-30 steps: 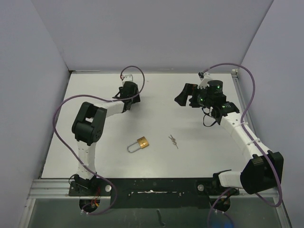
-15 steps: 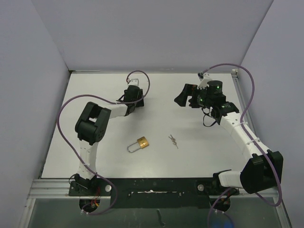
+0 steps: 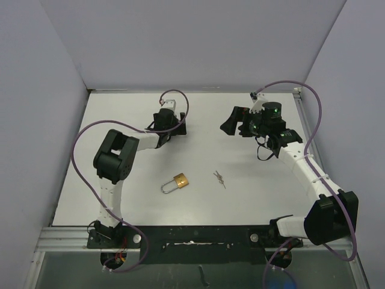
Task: Unlock with the key
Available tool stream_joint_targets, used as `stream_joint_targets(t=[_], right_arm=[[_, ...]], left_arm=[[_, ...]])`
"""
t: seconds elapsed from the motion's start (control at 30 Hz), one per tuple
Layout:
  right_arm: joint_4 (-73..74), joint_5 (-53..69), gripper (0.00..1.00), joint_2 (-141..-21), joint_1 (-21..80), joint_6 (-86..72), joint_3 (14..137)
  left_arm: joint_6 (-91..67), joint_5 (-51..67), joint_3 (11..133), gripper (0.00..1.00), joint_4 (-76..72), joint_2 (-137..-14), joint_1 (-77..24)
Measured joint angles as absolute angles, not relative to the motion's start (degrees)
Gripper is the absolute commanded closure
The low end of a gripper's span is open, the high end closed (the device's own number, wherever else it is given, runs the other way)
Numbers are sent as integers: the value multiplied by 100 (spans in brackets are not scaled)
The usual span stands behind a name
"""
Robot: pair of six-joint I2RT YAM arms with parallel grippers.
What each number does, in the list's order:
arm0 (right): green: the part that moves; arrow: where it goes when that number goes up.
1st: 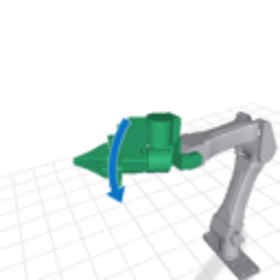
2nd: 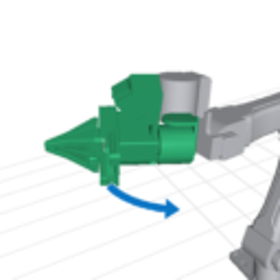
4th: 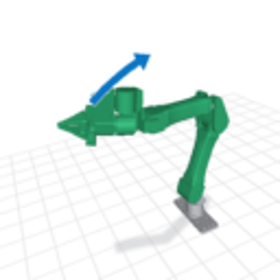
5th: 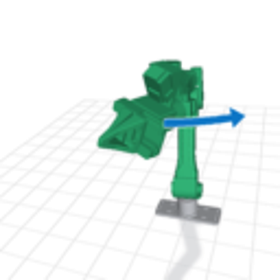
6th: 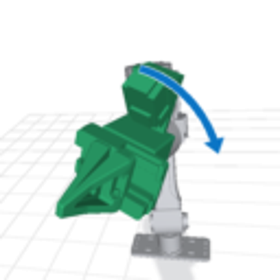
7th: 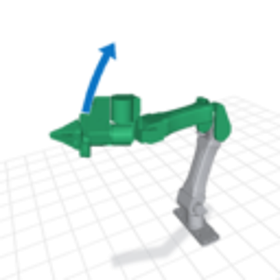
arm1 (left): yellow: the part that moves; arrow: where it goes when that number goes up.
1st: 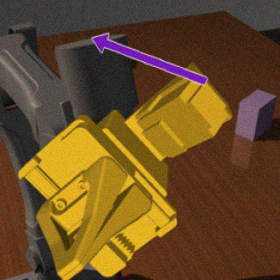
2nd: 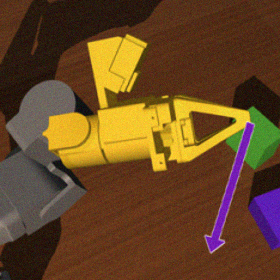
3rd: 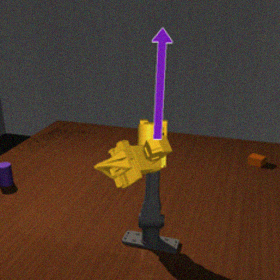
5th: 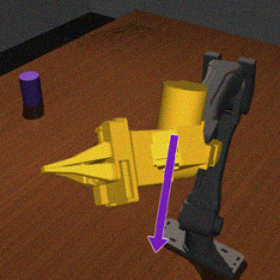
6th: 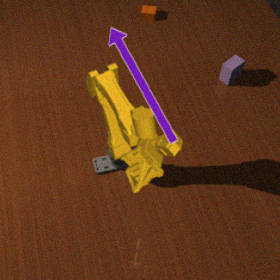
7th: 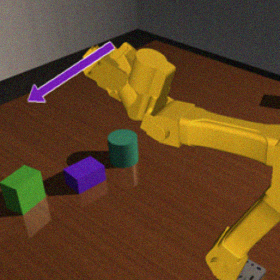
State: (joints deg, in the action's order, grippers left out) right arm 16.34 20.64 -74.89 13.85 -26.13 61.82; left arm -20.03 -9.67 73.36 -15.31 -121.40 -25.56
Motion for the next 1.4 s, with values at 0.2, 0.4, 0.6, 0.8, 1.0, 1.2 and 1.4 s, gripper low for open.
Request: stream_joint_targets(t=[0.2, 0.4, 0.6, 0.8, 1.0, 1.2, 1.4], right_arm=[[1638, 2058, 2, -7491, 1385, -2611, 6182], [1651, 2025, 2, -7616, 1404, -2567, 6182], [1883, 1887, 1, -7822, 1660, -2351, 6208], [2770, 1509, 9, -8272, 2200, -1997, 6539], [3382, 1138, 21, -8162, 2753, -2005, 6101], [3776, 958, 42, -7948, 2976, -2196, 5509], [3758, 897, 48, -8014, 3011, -2285, 5457]], left_arm=[[-1822, -1046, 7061, 2, -1474, -11834, -2552], [-1581, -1177, 6912, 2, -1374, -10652, -2550], [-1697, -770, 7140, 3, -1085, -9373, -2506], [-2108, -40, 6346, 3, -869, -8595, -2504], [-2508, 285, 5061, 4, -325, -8128, -2504], [-2670, 447, 4703, 4, -102, -7653, -2510], [-2744, 541, 4694, 4, -141, -7496, -2521]])
